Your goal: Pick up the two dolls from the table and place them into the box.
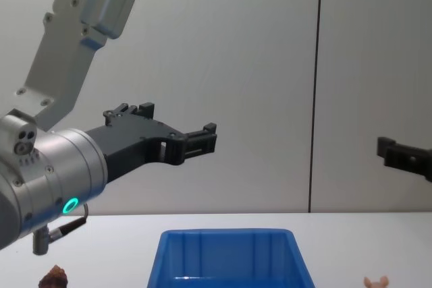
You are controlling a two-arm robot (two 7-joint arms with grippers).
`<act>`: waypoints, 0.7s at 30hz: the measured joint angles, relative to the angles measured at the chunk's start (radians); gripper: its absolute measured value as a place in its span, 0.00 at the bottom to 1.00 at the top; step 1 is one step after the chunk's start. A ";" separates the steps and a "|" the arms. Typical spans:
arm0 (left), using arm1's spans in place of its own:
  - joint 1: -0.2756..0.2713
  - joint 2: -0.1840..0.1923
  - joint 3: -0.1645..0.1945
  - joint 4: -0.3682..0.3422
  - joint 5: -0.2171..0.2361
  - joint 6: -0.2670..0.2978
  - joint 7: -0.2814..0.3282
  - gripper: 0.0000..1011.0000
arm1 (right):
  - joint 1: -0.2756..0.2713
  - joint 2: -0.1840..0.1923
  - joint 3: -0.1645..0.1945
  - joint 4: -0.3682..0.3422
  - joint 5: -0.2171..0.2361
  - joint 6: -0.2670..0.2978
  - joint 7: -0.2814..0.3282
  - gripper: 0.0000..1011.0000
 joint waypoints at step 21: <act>0.000 0.000 0.000 0.000 0.000 0.000 0.000 0.99 | 0.012 0.086 0.065 0.144 -0.013 0.007 0.095 0.99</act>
